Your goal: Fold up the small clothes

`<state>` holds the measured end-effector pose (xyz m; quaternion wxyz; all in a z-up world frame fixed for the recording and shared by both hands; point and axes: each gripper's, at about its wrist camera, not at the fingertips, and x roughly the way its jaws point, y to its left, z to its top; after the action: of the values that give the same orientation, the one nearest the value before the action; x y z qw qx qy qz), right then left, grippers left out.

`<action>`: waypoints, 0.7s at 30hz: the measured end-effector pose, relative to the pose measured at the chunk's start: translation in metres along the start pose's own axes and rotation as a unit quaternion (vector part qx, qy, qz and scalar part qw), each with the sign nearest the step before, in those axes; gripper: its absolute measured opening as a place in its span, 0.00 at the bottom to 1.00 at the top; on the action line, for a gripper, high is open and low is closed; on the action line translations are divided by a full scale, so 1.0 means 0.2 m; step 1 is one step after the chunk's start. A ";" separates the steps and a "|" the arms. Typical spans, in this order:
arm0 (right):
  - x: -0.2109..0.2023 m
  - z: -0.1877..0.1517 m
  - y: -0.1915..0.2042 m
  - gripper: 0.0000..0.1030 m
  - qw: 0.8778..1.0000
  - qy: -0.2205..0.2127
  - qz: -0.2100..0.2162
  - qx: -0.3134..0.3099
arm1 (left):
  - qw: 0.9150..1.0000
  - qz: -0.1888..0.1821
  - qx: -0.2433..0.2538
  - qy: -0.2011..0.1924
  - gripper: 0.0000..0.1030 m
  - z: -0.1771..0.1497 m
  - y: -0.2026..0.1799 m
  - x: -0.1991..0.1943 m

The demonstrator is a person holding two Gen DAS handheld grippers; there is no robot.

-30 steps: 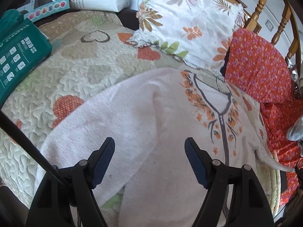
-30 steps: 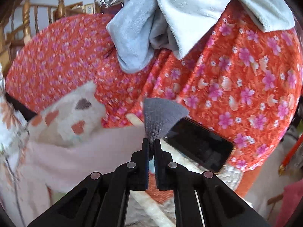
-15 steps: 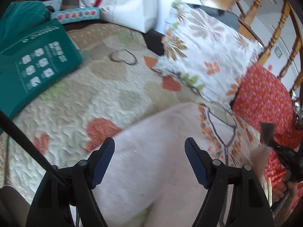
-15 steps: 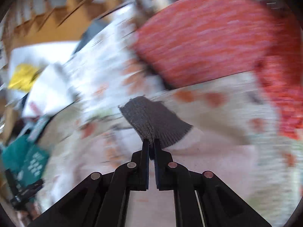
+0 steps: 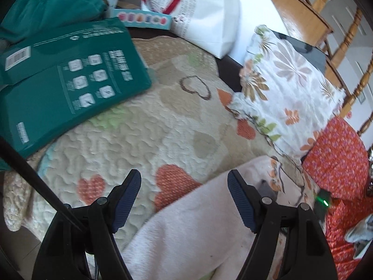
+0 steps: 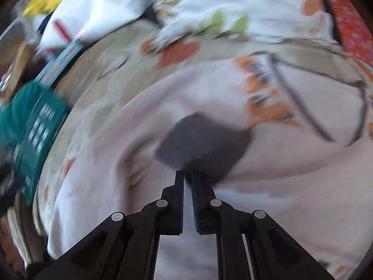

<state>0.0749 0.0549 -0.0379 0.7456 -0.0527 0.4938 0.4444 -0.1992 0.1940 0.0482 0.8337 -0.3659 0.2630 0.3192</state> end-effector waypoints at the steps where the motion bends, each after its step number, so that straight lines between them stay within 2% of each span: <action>1: -0.02 -0.02 0.05 0.09 1.000 -0.001 0.009 -0.014 | 1.000 0.008 -0.008 -0.003 0.74 0.01 0.03 -0.01; 3: -0.09 -0.09 0.17 0.09 0.998 -0.002 0.037 -0.047 | 0.999 0.032 -0.025 -0.016 0.74 0.04 0.10 -0.05; 5: -0.14 -0.16 0.31 0.14 0.994 0.003 0.076 -0.080 | 0.996 0.065 -0.047 -0.044 0.74 0.07 0.19 -0.13; 7: -0.17 -0.26 0.47 0.33 0.987 0.007 0.102 -0.124 | 0.992 0.085 -0.063 -0.066 0.74 0.09 0.26 -0.19; 11: -0.19 -0.50 0.74 0.47 0.965 0.022 0.139 -0.222 | 0.980 0.130 -0.093 -0.116 0.76 0.11 0.39 -0.32; 13: -0.16 -0.63 0.86 0.54 0.951 0.026 0.132 -0.278 | 0.976 0.142 -0.103 -0.127 0.76 0.12 0.43 -0.35; 16: -0.09 -0.79 0.97 0.54 0.930 0.031 0.112 -0.349 | 0.972 0.149 -0.124 -0.136 0.76 0.14 0.52 -0.39; 21: -0.02 -0.87 1.05 0.54 0.914 0.007 0.075 -0.398 | 0.961 0.158 -0.160 -0.162 0.76 0.14 0.64 -0.49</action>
<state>-0.1962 0.0892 -0.0477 0.6240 -0.3113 0.2835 0.6583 -0.3495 0.2506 0.0748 0.7345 -0.3919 0.1247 0.5398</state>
